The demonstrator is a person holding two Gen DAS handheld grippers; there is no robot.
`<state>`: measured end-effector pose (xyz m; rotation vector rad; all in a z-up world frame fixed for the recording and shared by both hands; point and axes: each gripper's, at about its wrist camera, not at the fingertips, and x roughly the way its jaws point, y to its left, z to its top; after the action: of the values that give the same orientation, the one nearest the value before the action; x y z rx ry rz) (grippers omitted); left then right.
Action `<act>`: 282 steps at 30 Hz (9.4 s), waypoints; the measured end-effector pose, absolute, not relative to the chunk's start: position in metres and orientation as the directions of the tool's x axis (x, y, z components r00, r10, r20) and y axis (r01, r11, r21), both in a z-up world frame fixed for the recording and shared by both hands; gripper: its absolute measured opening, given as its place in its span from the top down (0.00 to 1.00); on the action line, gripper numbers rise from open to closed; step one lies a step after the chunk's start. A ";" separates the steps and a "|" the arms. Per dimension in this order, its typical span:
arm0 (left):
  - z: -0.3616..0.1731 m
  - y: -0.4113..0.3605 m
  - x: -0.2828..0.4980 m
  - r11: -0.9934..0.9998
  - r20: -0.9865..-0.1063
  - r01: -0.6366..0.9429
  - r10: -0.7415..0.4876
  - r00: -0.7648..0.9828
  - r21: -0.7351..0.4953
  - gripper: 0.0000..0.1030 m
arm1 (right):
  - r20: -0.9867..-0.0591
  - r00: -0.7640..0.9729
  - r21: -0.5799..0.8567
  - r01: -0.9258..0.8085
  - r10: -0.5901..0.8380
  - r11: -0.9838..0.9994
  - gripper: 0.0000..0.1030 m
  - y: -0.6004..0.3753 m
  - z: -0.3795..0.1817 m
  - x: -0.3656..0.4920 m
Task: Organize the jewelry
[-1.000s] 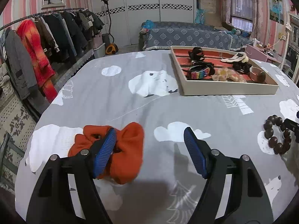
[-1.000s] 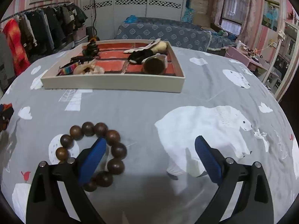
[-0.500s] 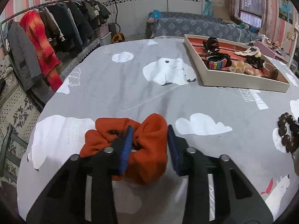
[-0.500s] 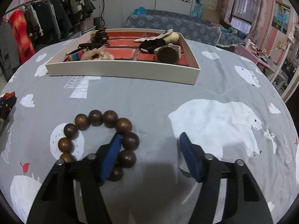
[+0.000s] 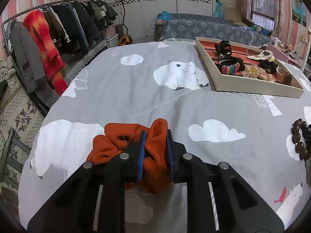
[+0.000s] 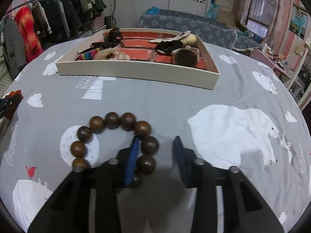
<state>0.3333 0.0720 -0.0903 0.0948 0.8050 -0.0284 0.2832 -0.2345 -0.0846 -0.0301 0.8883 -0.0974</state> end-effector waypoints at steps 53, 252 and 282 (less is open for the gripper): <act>0.004 -0.078 0.388 0.969 -0.573 0.240 -0.167 0.803 0.053 0.88 | -0.583 0.812 0.111 0.059 0.017 0.992 0.81 -0.299 0.019 0.363; -0.006 -0.041 0.190 0.997 -0.318 0.064 -0.047 0.947 0.042 0.05 | -0.323 0.918 -0.084 0.215 -0.230 0.973 0.04 -0.255 0.012 0.169; -0.010 -0.040 0.190 0.997 -0.317 0.063 -0.046 0.947 0.044 0.05 | -0.319 0.918 -0.086 0.218 -0.234 0.972 0.04 -0.258 0.010 0.168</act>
<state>0.1902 -0.0400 -0.0096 0.0536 0.3218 -0.0557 0.1685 -0.2582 0.0103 -0.0487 0.3338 -0.2324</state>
